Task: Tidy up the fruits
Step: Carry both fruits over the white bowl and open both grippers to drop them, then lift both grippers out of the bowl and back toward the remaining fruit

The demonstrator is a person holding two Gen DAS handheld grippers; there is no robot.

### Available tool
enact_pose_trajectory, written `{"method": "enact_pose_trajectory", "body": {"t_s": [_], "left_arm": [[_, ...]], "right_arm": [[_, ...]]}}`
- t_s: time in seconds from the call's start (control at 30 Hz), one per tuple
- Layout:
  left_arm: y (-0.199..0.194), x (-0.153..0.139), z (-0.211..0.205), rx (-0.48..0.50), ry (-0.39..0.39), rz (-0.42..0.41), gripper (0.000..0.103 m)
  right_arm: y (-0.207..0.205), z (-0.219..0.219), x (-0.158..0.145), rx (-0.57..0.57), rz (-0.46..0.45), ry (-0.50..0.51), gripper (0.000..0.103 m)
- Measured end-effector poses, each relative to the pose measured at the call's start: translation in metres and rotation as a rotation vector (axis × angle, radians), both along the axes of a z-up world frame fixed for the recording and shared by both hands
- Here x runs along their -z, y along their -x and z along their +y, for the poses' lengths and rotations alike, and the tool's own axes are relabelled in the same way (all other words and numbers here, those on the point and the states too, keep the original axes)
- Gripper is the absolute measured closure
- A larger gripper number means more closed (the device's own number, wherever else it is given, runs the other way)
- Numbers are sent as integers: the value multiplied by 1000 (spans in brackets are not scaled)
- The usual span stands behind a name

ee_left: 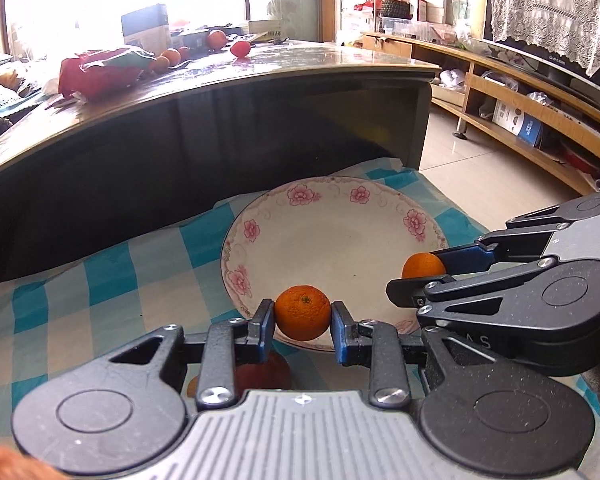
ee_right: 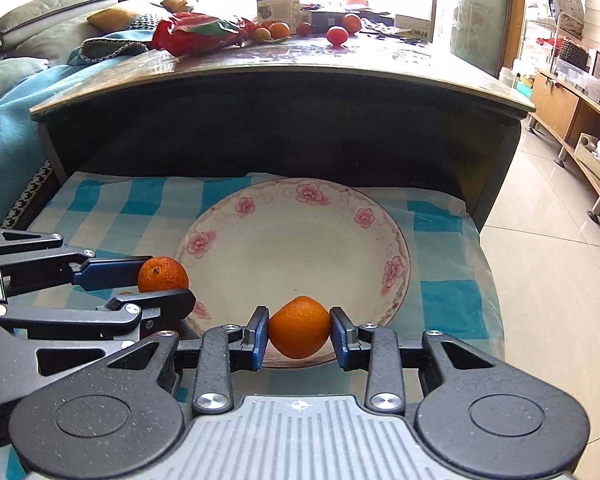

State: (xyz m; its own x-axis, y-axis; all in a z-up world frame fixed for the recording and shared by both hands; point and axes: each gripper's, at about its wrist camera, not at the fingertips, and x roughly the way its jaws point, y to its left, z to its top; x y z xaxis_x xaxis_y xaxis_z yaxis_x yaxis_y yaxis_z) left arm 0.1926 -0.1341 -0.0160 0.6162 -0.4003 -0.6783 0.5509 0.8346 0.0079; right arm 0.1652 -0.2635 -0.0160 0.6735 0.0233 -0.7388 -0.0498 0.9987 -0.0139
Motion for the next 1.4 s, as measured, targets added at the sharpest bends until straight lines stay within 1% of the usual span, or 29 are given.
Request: {"method": "enact_pose_trajectory", "body": {"t_s": [0.3, 0.63, 1.03, 1.1, 1.4], "left_arm": [[-10, 10, -5, -14, -16, 10, 65], [-13, 12, -9, -19, -17, 8, 65], [-13, 9, -10, -31, -19, -9, 63], [-14, 6, -10, -31, -21, -17, 62], [-13, 1, -8, -38, -28, -34, 60]], "right_arm": [[-11, -3, 13, 4, 17, 19, 76], [-15, -7, 17, 12, 20, 18, 75], [-14, -9, 15, 18, 10, 20, 74], [-14, -10, 13, 21, 3, 23, 71], [-14, -11, 7, 26, -20, 29, 67]]}}
